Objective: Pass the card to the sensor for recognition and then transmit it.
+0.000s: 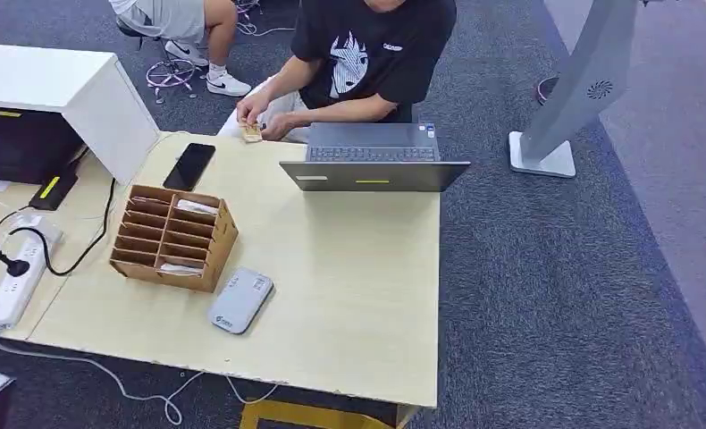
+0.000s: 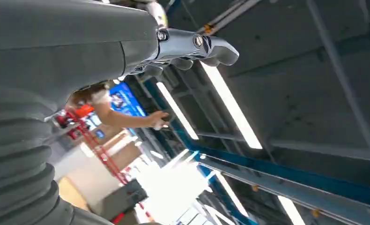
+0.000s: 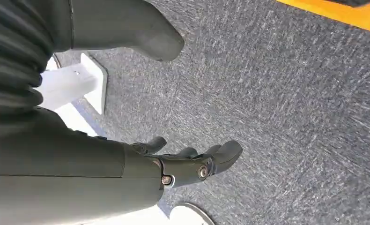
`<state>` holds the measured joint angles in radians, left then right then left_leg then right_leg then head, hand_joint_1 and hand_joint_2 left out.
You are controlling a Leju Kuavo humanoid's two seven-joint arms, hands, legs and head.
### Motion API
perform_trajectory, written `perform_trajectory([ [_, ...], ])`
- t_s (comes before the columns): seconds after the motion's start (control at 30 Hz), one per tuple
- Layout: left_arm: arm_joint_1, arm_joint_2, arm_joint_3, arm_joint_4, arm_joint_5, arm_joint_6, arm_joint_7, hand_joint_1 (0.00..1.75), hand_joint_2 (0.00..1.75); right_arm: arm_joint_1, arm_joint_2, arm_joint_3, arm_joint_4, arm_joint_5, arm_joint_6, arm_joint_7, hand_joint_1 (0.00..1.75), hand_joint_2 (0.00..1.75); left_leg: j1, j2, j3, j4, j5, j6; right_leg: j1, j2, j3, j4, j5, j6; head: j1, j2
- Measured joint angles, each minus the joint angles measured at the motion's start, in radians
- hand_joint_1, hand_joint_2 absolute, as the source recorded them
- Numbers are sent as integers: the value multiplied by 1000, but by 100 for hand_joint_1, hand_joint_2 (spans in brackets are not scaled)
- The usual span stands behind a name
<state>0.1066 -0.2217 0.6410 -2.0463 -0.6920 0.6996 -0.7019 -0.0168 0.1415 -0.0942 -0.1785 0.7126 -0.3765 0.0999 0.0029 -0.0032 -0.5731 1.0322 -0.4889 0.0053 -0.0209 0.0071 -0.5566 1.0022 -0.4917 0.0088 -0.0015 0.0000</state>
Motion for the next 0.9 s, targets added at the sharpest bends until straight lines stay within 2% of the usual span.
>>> perform_trajectory([
  [0.27,-49,45,-55,46,-18,0,0,0,175,-1,-4,0,-1,0,0,-3,0,175,0,1,0,0,0,-1,0,1,-1,0,0,0,0,0],
  [0.37,-73,54,-72,53,-73,0,0,0,175,-2,-5,0,-2,3,3,-5,0,175,0,0,-1,0,0,-1,0,1,-1,0,0,0,0,0],
  [0.57,-222,73,-146,125,-287,0,0,0,175,-14,-7,-1,-2,21,14,-8,0,175,0,0,0,0,3,-1,0,0,-1,0,3,0,0,0],
  [0.8,-400,92,-196,298,-474,0,2,0,175,-18,-11,-8,-3,39,16,-18,0,175,0,0,0,0,4,0,0,1,-1,0,4,0,0,0],
  [0.87,-462,97,-197,354,-566,0,24,0,175,-20,-12,-9,-3,43,18,-21,0,175,0,0,-1,0,4,0,0,0,-1,0,4,0,0,0],
  [0.9,-488,108,-197,389,-611,0,54,0,175,-23,-12,-9,-3,48,18,-22,0,175,0,0,-1,0,4,0,0,1,-1,0,4,0,0,0],
])
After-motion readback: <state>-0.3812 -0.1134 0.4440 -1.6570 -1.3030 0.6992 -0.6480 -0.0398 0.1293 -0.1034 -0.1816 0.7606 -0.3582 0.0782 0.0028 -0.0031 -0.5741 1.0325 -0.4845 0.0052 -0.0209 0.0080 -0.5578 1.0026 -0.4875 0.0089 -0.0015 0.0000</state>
